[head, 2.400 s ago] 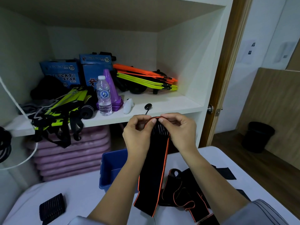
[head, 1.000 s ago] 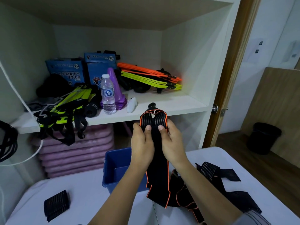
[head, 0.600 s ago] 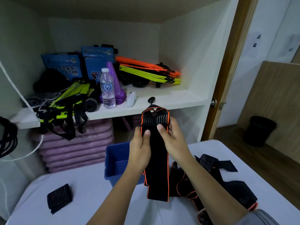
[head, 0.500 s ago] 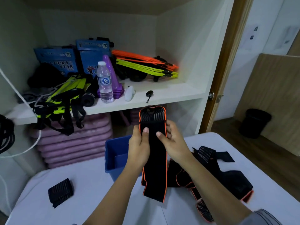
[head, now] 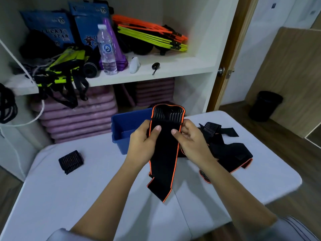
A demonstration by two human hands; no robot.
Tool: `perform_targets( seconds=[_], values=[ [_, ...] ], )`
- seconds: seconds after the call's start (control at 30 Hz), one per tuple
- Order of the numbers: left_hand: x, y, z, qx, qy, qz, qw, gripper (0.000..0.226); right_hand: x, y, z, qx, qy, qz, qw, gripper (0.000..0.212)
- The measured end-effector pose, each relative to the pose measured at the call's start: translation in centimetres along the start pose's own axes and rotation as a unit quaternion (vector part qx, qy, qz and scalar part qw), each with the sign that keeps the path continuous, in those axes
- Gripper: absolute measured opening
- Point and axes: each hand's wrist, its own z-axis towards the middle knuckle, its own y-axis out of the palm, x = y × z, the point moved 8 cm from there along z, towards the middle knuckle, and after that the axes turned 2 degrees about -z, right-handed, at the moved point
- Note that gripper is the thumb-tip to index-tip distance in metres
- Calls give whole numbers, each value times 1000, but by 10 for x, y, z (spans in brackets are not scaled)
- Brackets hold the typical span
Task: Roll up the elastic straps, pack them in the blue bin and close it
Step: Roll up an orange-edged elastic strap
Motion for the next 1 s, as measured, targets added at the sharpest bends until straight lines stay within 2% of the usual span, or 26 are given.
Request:
perform_targets(
  seconds=[0.13, 0.3, 0.43, 0.53, 0.6, 0.8, 1.0],
  values=[
    [4, -1, -31, 13, -19, 10, 1000, 14, -1, -2, -30, -34, 18, 34, 999, 15],
    [-9, 10, -44, 16, -60, 35, 997, 16, 19, -6, -41, -16, 54, 11, 998, 17],
    [-69, 35, -45, -27, -147, 77, 986, 22, 82, 6, -43, -11, 141, -60, 988, 5],
    [-126, 52, -45, -57, -213, 117, 968, 22, 142, 23, -36, -22, 205, -84, 975, 18],
    [-159, 58, -41, -66, -241, 128, 960, 21, 172, 32, -27, -24, 229, -122, 966, 15],
    [-235, 70, -7, -103, -254, 225, 935, 24, 238, 44, 5, -11, 267, -180, 947, 12],
    [-284, 75, 24, -69, -301, 199, 930, 19, 285, 51, 39, 13, 286, -228, 931, 13]
  ],
)
